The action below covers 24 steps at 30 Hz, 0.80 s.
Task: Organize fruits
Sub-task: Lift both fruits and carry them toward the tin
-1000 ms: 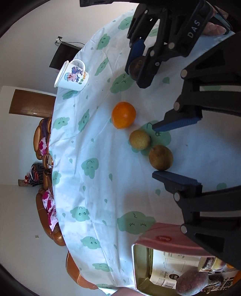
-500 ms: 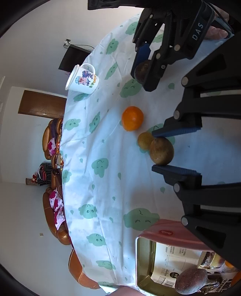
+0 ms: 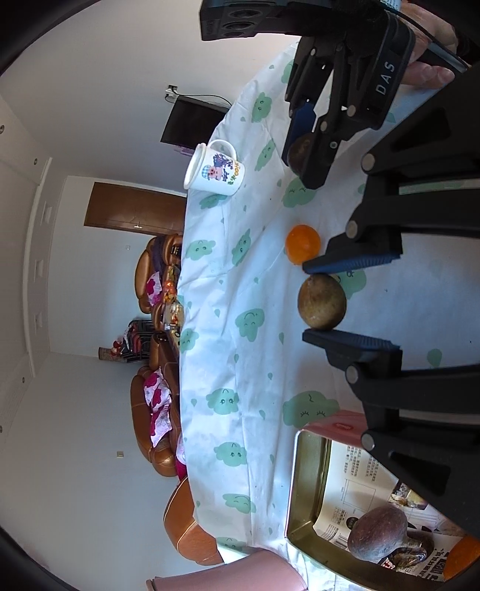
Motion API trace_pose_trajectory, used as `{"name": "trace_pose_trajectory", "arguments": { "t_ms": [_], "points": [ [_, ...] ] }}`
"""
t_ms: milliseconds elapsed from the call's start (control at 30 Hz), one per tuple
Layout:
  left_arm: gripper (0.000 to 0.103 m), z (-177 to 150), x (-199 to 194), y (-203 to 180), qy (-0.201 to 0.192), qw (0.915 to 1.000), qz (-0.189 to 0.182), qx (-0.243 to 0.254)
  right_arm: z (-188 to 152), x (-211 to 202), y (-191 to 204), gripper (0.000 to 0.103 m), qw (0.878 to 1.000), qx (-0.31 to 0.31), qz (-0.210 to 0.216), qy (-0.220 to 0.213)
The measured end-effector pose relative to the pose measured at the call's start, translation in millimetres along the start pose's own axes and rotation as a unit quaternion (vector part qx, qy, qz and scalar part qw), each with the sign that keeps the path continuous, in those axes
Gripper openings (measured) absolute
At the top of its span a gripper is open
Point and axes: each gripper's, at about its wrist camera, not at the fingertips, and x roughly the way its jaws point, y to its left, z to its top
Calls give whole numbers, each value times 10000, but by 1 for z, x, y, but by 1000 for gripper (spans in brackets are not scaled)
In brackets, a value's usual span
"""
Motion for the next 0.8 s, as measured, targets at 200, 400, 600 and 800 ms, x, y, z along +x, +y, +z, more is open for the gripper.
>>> {"name": "trace_pose_trajectory", "arguments": {
  "t_ms": [200,400,600,800],
  "points": [
    [31,-2,-10,-2,-248,9996,51,78,-1,-11,2,40,9995,-48,120,-293],
    [31,-3,-17,-7,-409,9989,138,192,-1,-17,3,40,9989,-91,97,-451],
    [31,-5,-26,-4,-636,9977,168,153,-3,-26,3,40,9976,-119,106,-679],
    [31,-9,-35,-3,-759,9967,252,125,-4,-33,5,40,9960,-171,113,-870]
  ]
}}
